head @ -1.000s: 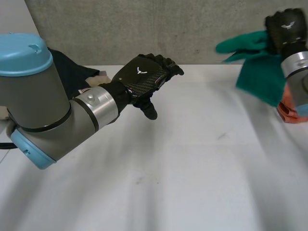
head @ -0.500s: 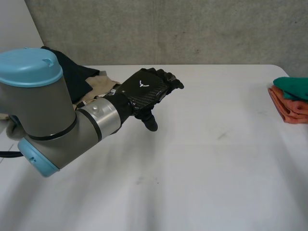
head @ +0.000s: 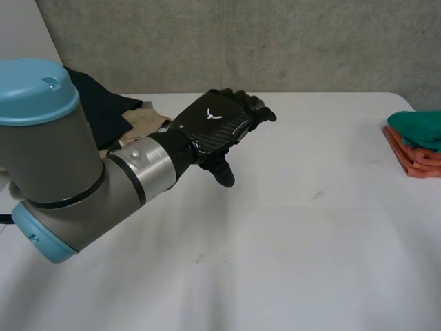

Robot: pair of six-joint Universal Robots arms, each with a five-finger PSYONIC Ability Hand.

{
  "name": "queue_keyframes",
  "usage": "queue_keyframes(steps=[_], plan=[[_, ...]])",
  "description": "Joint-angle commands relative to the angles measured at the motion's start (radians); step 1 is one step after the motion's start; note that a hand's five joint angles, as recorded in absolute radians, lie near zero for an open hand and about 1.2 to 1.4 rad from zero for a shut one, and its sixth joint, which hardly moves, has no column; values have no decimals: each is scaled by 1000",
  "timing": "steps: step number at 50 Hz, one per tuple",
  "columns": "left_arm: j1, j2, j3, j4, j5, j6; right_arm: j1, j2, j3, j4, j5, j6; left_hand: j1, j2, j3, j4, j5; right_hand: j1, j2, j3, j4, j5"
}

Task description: Fold the laundry.

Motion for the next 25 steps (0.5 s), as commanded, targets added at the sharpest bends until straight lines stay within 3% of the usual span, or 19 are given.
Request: queue_keyframes(steps=[1,4,9,14,16,20,25], plan=[[-2,42,0,6,0,-31,-52,-43,-163,155,37,26,43,41,49,42,40,-37,-46,-42,-64,-66],[1,78,0,21,2,-74,-35,-85,-168,77,38,88,37,35,43,36,34,-37,-46,-42,-64,-66],[11,139,-7,98,-1,-154,83,-272,-41,-132,-3,354,37,35,43,36,34,-37,-46,-42,-64,-66],[63,205,-38,182,-45,-232,234,-414,145,-276,-178,510,17,15,22,16,13,-37,-46,-42,-64,-66],[119,231,-53,222,-96,-255,331,-447,236,-316,-291,543,8,6,14,7,5,-37,-46,-42,-64,-66],[206,243,-66,236,-150,-251,506,-457,359,-322,-429,541,8,6,14,7,5,-37,-46,-42,-64,-66],[403,207,-70,230,-159,-225,622,-444,453,-229,-483,506,5,3,11,4,2,-37,-46,-42,-64,-66]])
